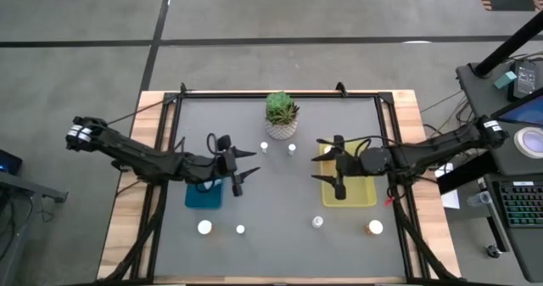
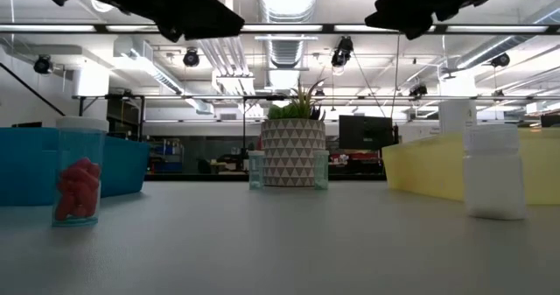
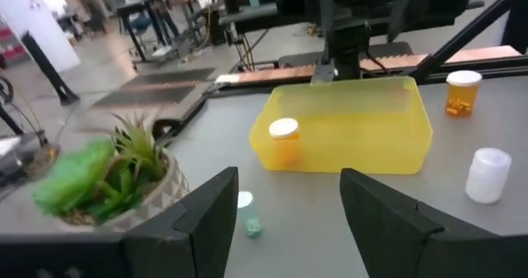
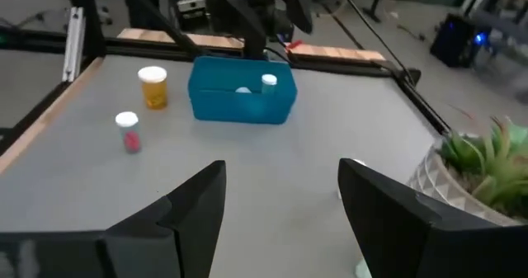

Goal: Pick and place medicine bottles into bin by pill shape (circle, oval)
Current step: Put the left blue tablet bottle into the left blue bin

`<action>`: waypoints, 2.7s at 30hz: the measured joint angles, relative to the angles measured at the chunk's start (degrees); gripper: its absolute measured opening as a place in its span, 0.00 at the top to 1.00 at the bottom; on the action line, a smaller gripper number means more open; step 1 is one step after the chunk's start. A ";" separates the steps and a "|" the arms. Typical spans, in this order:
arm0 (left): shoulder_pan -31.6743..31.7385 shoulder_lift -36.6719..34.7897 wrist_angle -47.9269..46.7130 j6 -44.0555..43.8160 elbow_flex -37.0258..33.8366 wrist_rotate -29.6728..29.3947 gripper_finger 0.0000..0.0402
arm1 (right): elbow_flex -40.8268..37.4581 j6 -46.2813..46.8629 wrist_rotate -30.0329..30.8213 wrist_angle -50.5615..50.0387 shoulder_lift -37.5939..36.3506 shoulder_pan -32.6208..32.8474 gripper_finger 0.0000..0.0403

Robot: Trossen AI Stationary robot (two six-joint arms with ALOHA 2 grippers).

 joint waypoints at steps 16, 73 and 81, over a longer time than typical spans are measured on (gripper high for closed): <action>13.02 13.39 -36.53 -18.12 18.46 18.23 0.51 | -6.47 -5.13 -1.79 2.49 -12.47 0.00 0.44; 23.43 33.51 -44.25 -37.69 30.30 14.34 0.51 | -6.81 -3.81 -1.56 -3.19 -17.12 -0.04 0.44; 22.99 33.85 -44.49 -38.99 30.30 14.35 0.66 | -6.81 -4.28 -1.56 -3.28 -17.12 -0.04 0.44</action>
